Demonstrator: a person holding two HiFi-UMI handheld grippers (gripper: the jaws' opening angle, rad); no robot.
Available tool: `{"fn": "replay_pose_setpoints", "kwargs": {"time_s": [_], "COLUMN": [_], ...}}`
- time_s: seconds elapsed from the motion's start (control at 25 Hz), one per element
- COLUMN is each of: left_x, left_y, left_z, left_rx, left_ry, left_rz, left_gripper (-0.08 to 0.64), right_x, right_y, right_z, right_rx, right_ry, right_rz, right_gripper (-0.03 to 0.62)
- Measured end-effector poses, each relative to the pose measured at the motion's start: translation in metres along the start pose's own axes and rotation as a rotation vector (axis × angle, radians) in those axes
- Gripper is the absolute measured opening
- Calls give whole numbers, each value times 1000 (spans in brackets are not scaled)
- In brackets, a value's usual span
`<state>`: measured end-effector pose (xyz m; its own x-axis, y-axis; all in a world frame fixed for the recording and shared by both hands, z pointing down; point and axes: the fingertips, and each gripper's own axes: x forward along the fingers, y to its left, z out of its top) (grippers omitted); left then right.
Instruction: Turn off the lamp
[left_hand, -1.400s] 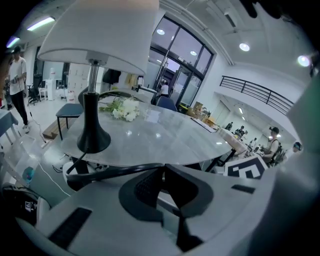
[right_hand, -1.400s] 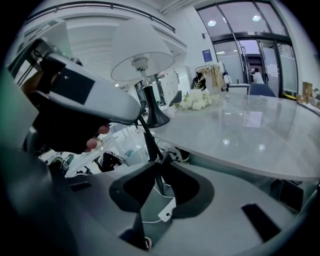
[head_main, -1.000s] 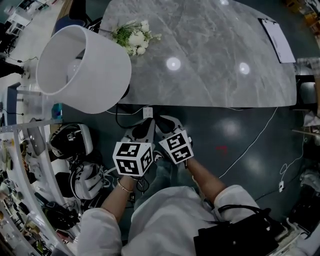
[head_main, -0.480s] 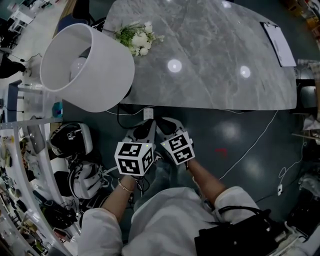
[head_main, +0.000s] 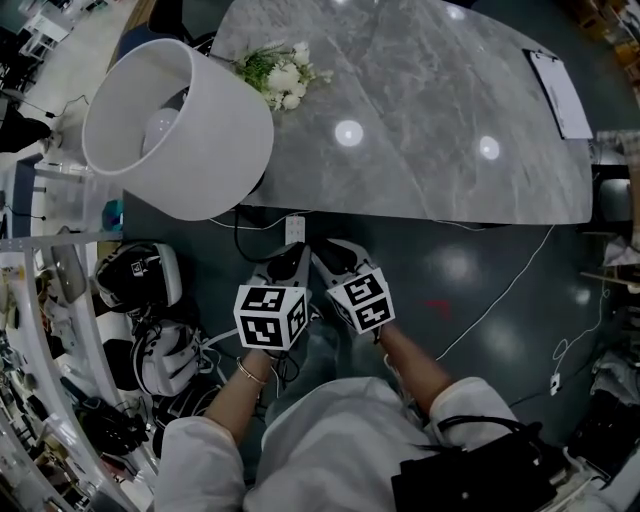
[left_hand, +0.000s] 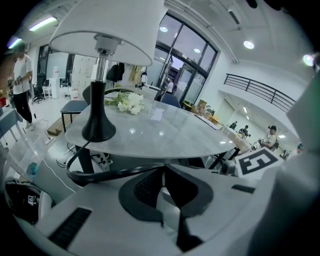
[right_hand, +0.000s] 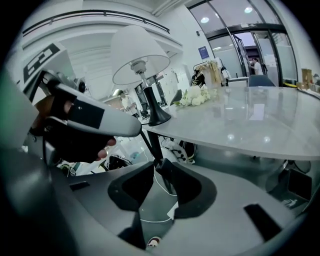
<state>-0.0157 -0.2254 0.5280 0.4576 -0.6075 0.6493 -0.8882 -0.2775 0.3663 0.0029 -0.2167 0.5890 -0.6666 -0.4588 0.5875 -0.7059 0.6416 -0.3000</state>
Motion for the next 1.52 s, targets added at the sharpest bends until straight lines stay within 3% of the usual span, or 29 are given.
{"fn": "replay_pose_setpoints", "kwargs": {"time_s": [0.32,0.56,0.76,0.92,1.08,1.36,1.52], "left_x": [10,37,55,64,66,55,37], "left_y": [13,36,50,57,71,86,87], "left_z": [-32,-68,-96,-112,-126,-155,-151], "left_rx": [-3,60,70,-7,-92,-150,-183], "left_ry": [31,45,65,74,94,158,127], "left_rz": [46,112,149,152,195,241,274], "left_gripper": [25,25,26,84,97,150,149], "right_x": [-6,-6,-9,-13,-15,-21,-27], "right_y": [-9,-20,-26,-27,-25,-19,-15], "right_z": [-14,-44,-61,-64,-63,-56,-49], "right_rx": [6,58,93,109,117,116,115], "right_ry": [18,51,73,77,75,68,58], "right_rz": [-18,-40,-58,-66,-66,-59,-61], "right_gripper": [109,109,109,107,107,109,108]}}
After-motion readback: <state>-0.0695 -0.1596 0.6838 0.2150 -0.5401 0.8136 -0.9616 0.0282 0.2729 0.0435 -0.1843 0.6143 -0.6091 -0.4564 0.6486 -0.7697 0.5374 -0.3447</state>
